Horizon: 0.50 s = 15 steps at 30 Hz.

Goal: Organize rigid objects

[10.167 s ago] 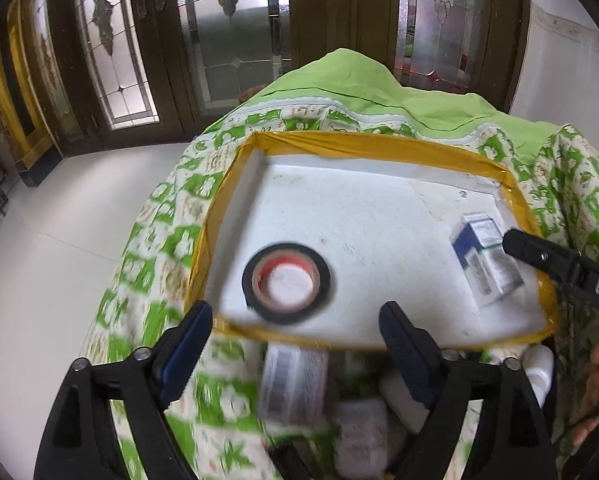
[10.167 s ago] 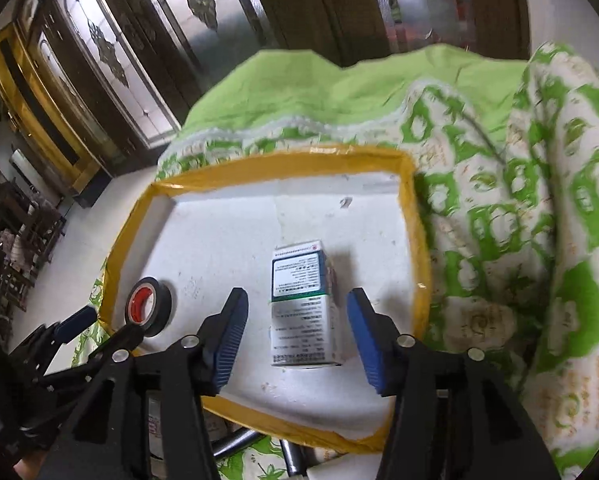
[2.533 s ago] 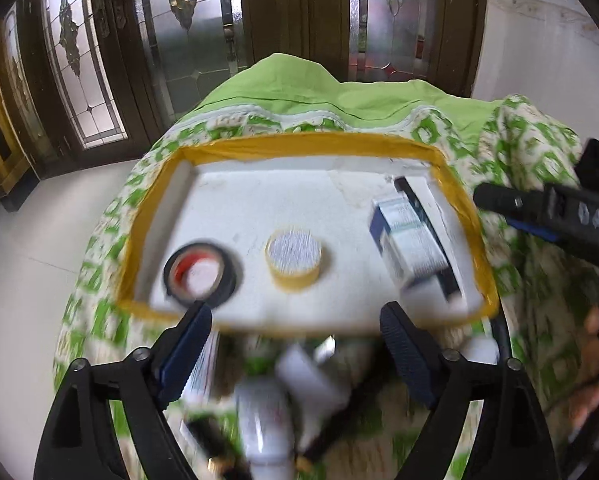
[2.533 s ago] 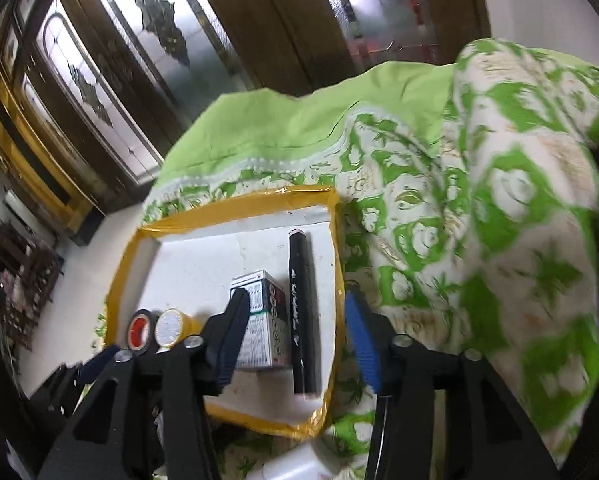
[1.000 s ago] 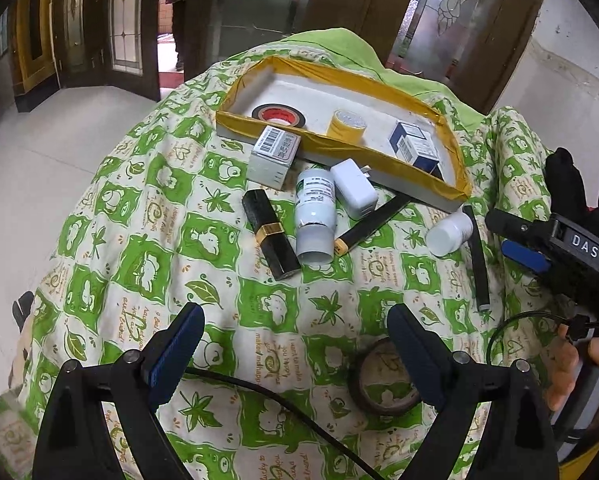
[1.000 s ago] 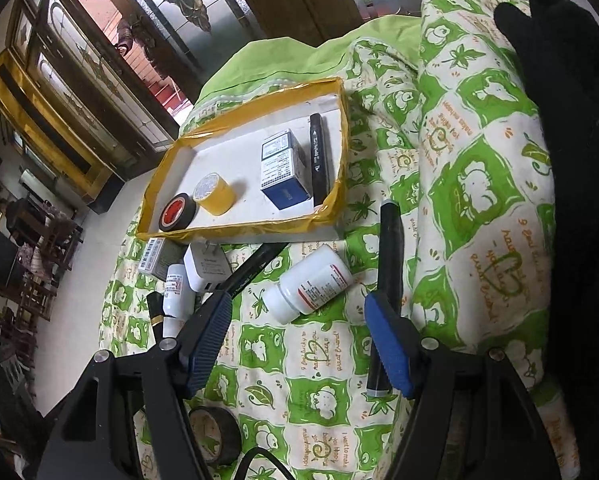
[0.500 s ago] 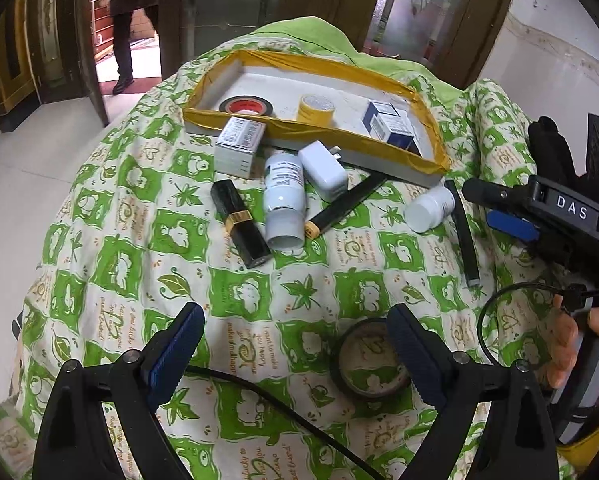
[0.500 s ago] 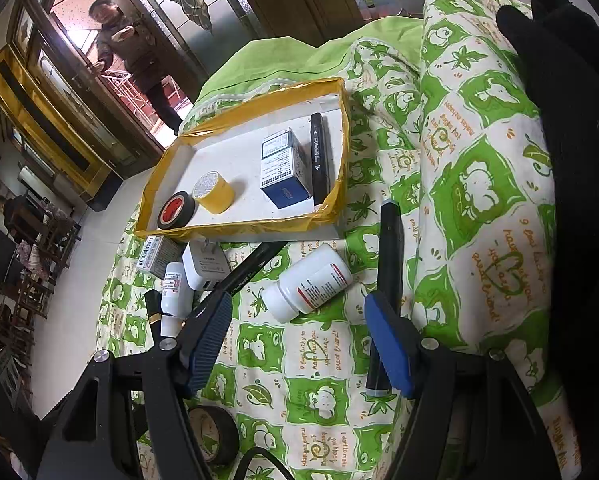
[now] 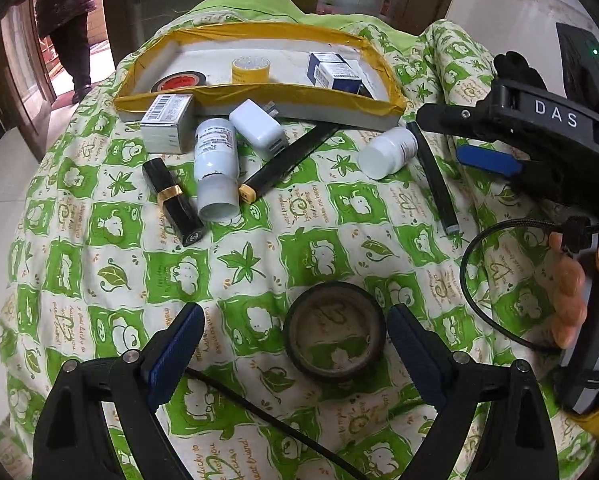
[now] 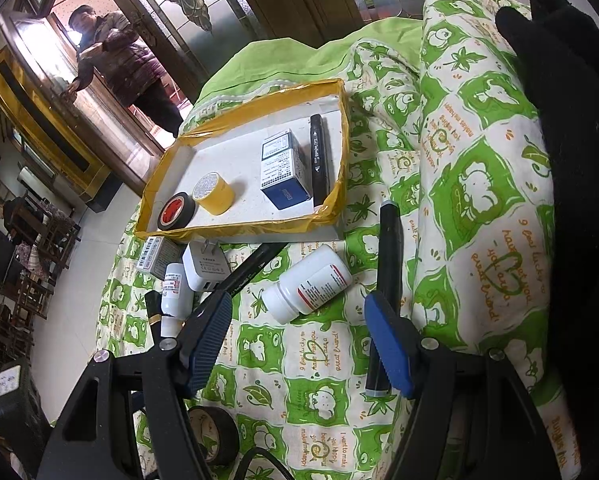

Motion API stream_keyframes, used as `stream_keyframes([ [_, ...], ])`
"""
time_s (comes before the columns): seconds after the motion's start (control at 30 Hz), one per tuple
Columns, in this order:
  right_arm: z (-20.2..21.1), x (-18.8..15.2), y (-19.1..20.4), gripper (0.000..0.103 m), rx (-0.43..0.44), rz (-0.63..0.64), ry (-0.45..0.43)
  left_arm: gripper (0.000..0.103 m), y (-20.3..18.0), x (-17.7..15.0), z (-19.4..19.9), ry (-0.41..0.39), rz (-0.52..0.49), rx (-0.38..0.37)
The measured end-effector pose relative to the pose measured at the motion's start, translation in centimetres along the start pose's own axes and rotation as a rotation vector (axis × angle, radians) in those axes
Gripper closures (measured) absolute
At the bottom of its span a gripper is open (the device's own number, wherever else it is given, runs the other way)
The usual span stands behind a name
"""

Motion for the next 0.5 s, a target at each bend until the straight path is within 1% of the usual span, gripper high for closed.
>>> stream_keyframes([
  [0.1,0.2,0.1,-0.1,0.034,0.006,-0.008,-0.003,0.009,0.4,-0.1,0.2,-0.009,0.019,-0.011],
  [0.2,0.2,0.2,-0.2,0.034,0.011,-0.013,-0.004,0.009,0.3,0.0,-0.1,-0.001,0.014,-0.014],
  [0.37,0.3,0.1,-0.1,0.034,0.019,-0.013,-0.008,0.009,-0.8,0.1,-0.6,0.019,-0.039,-0.007],
  [0.5,0.6,0.2,0.2,0.034,0.022,-0.005,-0.013,0.009,-2.2,0.3,-1.8,0.061,-0.105,-0.004],
])
Point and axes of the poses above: each gripper's, at about its wrist camera, not at the fingertips, and z roughly against the way its jaws point, y to its left, x to its top, the point moved 2 cm from there along -z, roughly the way its jaws point, and after that the axes turned 11 degrees about -z, right-handed, at the moved point
